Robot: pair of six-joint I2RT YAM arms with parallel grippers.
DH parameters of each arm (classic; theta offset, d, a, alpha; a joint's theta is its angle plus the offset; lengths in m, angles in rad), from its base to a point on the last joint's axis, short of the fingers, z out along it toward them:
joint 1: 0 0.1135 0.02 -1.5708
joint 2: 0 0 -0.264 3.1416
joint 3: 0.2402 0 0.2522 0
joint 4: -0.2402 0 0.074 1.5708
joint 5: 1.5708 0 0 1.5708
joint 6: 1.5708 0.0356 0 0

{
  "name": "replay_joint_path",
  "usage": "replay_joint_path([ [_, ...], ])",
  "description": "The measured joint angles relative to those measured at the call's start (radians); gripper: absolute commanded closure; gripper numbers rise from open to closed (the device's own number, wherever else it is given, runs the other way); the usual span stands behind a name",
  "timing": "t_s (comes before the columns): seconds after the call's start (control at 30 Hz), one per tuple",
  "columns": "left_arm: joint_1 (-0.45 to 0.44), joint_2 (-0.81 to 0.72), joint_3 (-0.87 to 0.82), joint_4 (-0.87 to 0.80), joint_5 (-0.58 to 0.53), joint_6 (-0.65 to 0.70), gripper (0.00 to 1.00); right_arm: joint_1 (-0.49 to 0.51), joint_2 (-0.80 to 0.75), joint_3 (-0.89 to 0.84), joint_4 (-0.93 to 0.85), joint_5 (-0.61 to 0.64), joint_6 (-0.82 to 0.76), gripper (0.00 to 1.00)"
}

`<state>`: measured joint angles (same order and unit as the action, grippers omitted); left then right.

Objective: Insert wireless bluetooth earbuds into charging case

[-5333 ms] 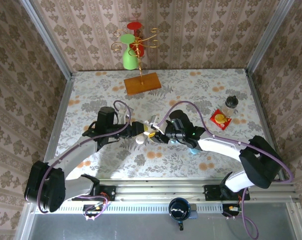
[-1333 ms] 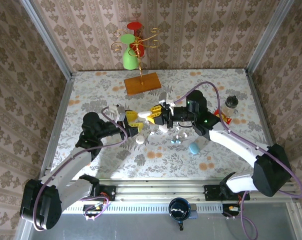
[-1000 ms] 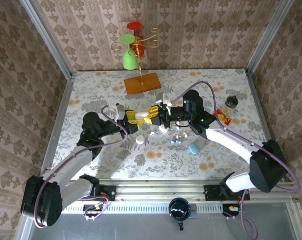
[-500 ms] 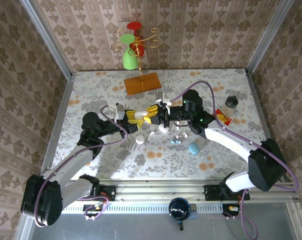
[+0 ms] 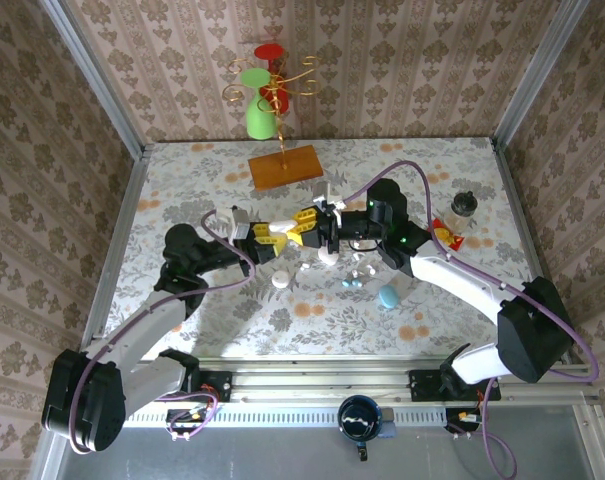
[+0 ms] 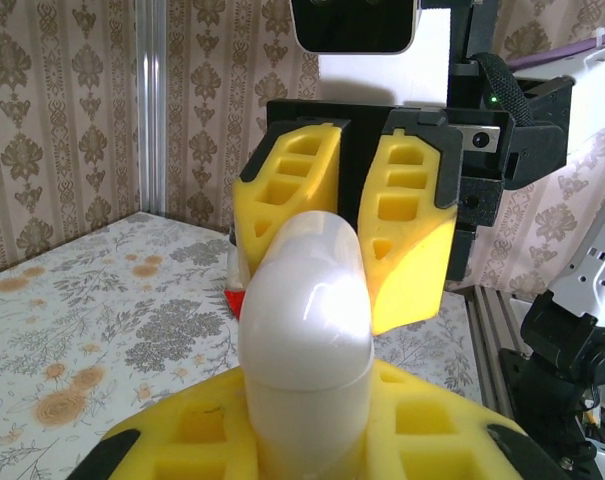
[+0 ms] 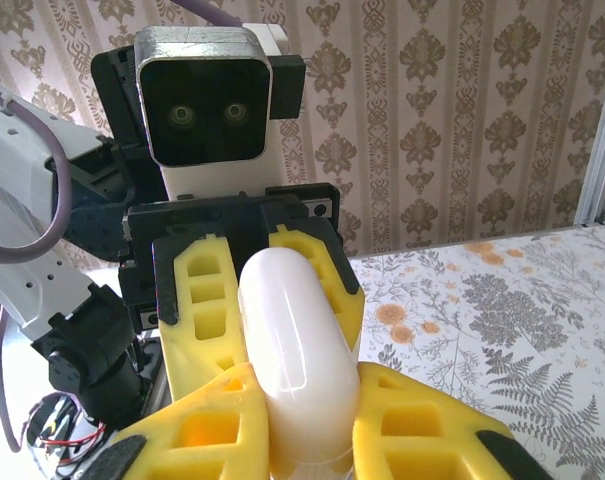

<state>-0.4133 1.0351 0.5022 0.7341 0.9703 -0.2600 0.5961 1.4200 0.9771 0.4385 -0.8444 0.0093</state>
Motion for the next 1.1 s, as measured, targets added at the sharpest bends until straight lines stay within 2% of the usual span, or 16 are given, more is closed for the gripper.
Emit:
replay_joint_path([
  [0.07, 0.0, 0.0, 0.0, 0.0, -0.001, 0.01, 1.0, 0.002, 0.0, -0.001, 0.005, 0.015, 0.02, 0.49],
  [0.17, 0.0, 0.0, 0.0, 0.0, 0.0, 0.033, 1.0, 0.004, 0.0, -0.001, 0.01, 0.072, 0.056, 0.41],
  [0.5, 0.002, 0.024, 0.0, -0.016, -0.04, 0.125, 1.0, -0.02, 0.002, 0.008, 0.039, 0.183, 0.209, 0.35],
  [0.77, 0.002, 0.072, -0.009, -0.043, -0.136, 0.207, 1.0, -0.082, 0.004, 0.007, 0.08, 0.229, 0.34, 0.22],
  [0.93, 0.002, 0.124, -0.013, -0.043, -0.193, 0.274, 1.0, -0.11, -0.07, -0.059, 0.042, 0.29, 0.383, 0.24],
  [1.1, 0.011, 0.194, -0.083, 0.098, -0.238, 0.297, 1.0, -0.179, -0.148, -0.146, -0.06, 0.394, 0.461, 0.25],
])
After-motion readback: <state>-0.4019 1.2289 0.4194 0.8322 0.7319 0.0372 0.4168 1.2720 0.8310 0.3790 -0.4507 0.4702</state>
